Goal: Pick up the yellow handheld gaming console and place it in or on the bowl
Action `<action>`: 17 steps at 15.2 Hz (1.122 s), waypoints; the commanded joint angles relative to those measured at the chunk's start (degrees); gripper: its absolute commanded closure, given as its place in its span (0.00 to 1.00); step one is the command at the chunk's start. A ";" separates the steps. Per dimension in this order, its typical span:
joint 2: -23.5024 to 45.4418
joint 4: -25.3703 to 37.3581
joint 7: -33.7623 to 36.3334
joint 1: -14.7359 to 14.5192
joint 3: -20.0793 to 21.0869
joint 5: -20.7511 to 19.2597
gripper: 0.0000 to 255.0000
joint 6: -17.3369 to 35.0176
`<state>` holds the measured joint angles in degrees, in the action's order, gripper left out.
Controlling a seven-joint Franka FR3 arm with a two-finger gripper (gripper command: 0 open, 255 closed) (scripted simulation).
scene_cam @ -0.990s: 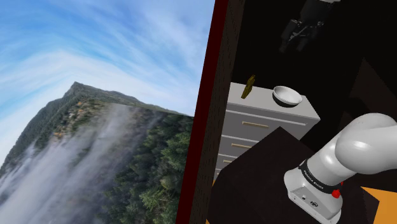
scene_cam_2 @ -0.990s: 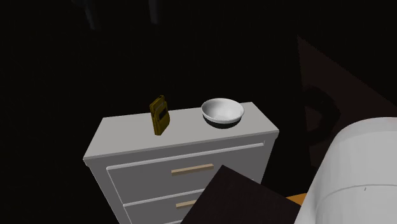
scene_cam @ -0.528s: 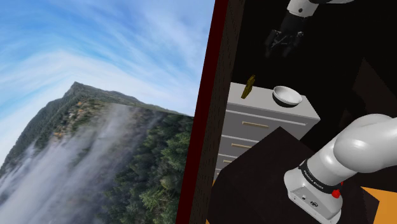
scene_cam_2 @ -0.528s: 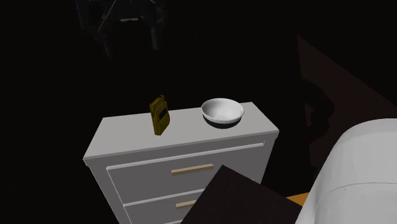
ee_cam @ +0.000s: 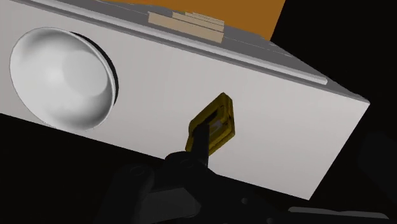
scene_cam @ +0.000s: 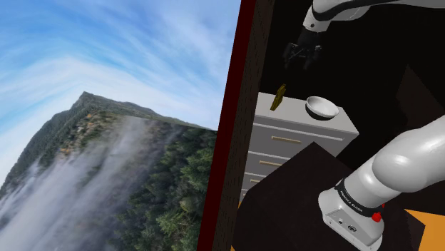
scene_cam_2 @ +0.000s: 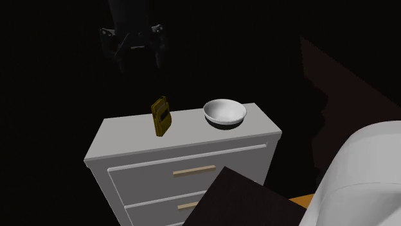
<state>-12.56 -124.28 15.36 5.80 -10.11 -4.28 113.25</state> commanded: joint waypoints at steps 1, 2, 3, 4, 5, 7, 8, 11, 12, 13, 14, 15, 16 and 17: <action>4.02 1.69 0.15 0.80 -1.14 0.51 0.00 1.93; 6.04 2.70 0.38 1.11 -1.56 0.89 0.00 2.71; 8.07 3.77 0.59 1.43 -1.97 1.31 0.00 3.45; 10.10 4.88 0.77 1.76 -2.37 1.76 0.00 4.13; 12.14 6.04 0.94 2.10 -2.76 2.26 0.00 4.76; 16.23 8.52 1.22 2.84 -3.48 3.36 0.00 5.86; 18.29 9.84 1.34 3.25 -3.81 3.95 0.00 6.33; 24.46 14.08 1.67 4.63 -4.66 5.88 0.00 7.42; 26.53 15.60 1.78 5.15 -4.88 6.56 0.00 7.67; 28.60 17.17 1.90 5.69 -5.09 7.24 0.00 7.87; 30.67 18.80 2.03 6.27 -5.26 7.92 0.00 8.01; 32.57 20.34 2.16 6.83 -5.40 8.55 0.00 8.10; 32.90 19.99 2.09 6.89 -5.33 8.65 0.00 8.76; 33.24 19.66 2.02 6.93 -5.29 8.77 0.00 9.42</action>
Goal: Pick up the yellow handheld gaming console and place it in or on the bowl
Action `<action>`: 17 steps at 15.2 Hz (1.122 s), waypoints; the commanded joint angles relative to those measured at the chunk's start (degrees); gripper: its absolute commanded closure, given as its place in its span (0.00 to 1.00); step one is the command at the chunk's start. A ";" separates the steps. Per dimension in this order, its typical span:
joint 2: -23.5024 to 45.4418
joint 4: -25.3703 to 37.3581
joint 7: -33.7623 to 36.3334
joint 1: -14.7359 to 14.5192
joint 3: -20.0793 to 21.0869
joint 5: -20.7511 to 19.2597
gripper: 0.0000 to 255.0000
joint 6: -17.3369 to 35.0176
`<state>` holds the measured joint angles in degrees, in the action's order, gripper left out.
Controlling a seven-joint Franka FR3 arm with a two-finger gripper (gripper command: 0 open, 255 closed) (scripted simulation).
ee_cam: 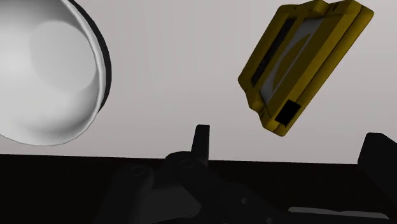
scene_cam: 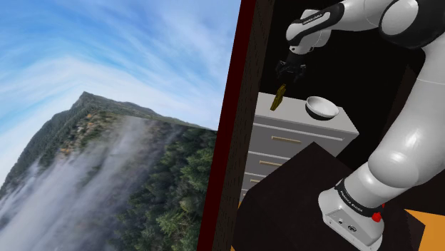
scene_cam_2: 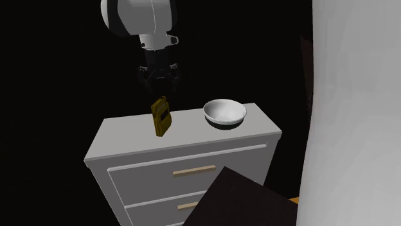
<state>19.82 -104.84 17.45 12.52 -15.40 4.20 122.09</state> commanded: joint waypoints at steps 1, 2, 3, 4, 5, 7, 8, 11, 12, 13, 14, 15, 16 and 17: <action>1.19 -0.10 -0.14 0.25 0.05 0.41 0.00 1.23; 1.55 -0.40 -0.22 0.30 0.10 0.53 0.00 1.88; 1.92 -0.70 -0.30 0.35 0.16 0.65 0.00 2.53; 2.29 -0.98 -0.39 0.40 0.21 0.78 0.00 3.17; 2.68 -1.24 -0.47 0.45 0.27 0.91 0.00 3.81; 2.90 -1.40 -0.52 0.48 0.30 0.99 0.00 4.18; 2.90 -1.39 -0.52 0.48 0.30 0.99 0.00 4.18; 2.90 -1.39 -0.52 0.48 0.31 0.99 0.00 4.18; 2.90 -1.39 -0.52 0.48 0.31 0.99 0.00 4.18; 2.90 -1.39 -0.52 0.48 0.31 0.99 0.00 4.18; 2.90 -1.39 -0.52 0.48 0.30 0.99 0.00 4.17; 2.90 -1.39 -0.52 0.48 0.30 0.99 1.00 4.17; 2.90 -1.39 -0.52 0.48 0.30 0.99 1.00 4.17; 2.90 -1.39 -0.52 0.48 0.30 0.99 1.00 4.17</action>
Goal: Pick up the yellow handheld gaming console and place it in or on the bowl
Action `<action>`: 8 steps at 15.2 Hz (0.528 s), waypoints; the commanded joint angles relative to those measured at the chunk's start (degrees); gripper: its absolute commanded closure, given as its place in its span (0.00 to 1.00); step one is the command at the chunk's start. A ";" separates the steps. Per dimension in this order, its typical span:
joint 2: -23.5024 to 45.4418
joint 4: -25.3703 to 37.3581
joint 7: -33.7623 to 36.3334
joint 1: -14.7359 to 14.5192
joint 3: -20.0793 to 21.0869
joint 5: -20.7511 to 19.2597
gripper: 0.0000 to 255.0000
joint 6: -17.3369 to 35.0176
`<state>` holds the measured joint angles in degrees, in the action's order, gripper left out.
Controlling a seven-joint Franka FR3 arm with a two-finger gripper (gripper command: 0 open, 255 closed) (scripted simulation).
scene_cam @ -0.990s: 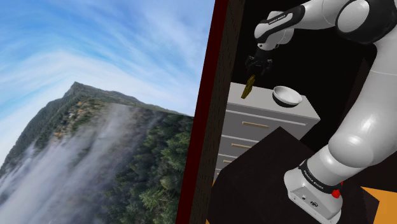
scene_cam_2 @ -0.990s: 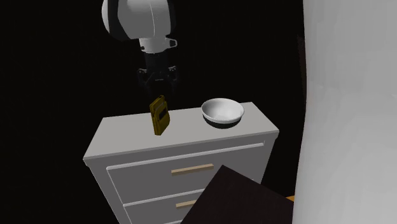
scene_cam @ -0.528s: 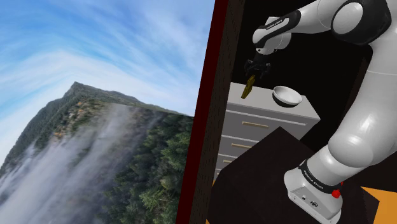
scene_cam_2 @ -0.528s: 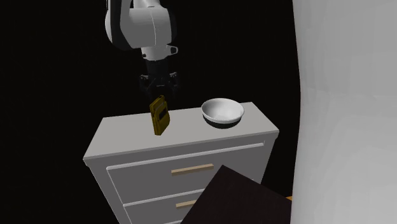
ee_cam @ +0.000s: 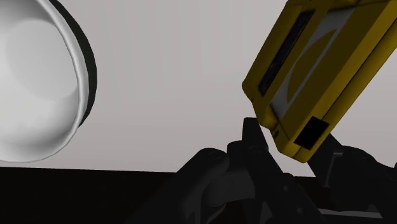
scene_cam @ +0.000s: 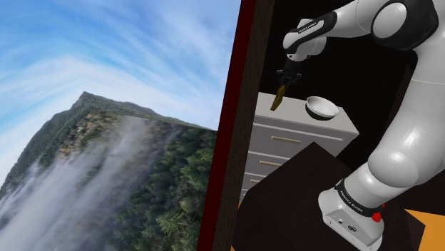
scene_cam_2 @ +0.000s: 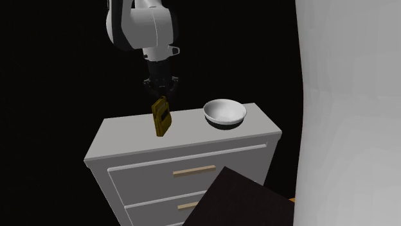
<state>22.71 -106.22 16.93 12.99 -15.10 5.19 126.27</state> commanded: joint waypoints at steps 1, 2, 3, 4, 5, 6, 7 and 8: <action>0.01 -0.01 0.00 0.00 0.00 0.00 1.00 -0.01; 0.01 -0.01 0.00 0.00 0.00 0.00 1.00 -0.01; -0.01 -0.02 0.01 -0.01 0.00 -0.01 1.00 0.00; 0.00 -0.03 0.00 0.00 0.00 0.00 1.00 0.01; 0.00 -0.01 0.01 0.00 0.00 0.00 1.00 -0.01; 0.00 -0.03 0.01 -0.01 0.00 0.00 1.00 0.00; 0.01 -0.01 0.00 0.00 0.00 0.00 1.00 0.00; -0.41 0.20 0.07 -0.05 -0.07 -0.14 1.00 -0.62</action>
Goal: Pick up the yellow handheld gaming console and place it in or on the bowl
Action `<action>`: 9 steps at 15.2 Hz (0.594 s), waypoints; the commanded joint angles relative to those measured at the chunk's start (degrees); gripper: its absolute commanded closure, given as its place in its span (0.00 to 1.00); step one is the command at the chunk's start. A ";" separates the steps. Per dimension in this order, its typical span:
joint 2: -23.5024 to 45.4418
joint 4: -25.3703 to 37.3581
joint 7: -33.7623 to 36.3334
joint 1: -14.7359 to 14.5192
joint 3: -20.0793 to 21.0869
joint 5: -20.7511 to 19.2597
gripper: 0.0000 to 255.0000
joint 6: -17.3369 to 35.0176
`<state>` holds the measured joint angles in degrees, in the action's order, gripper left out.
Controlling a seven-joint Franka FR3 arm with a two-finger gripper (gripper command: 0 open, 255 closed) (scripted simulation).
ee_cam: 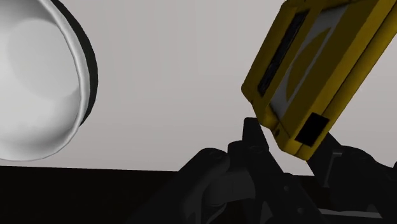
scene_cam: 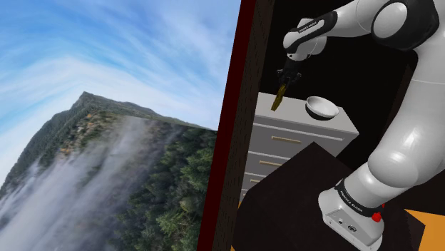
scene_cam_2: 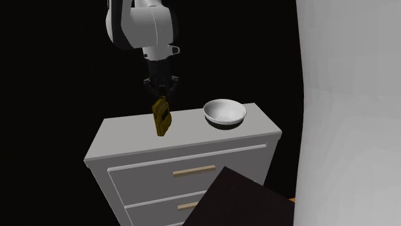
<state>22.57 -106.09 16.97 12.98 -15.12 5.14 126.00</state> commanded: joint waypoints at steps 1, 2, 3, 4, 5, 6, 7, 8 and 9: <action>-0.68 0.29 0.12 -0.08 -0.11 -0.22 1.00 -0.98; -1.08 0.53 0.19 -0.12 -0.17 -0.36 1.00 -1.61; -1.46 0.80 0.25 -0.16 -0.23 -0.48 1.00 -2.25; -1.84 1.07 0.32 -0.20 -0.28 -0.61 1.00 -2.89; -2.22 1.36 0.39 -0.24 -0.34 -0.73 1.00 -3.53; -2.58 1.65 0.45 -0.28 -0.39 -0.85 1.00 -4.17; -2.93 1.96 0.51 -0.31 -0.44 -0.97 1.00 -4.82; -3.28 2.28 0.57 -0.34 -0.48 -1.08 1.00 -5.48; -3.61 2.62 0.63 -0.37 -0.53 -1.19 1.00 -6.13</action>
<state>19.27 -103.75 17.56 12.62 -15.60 4.05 120.44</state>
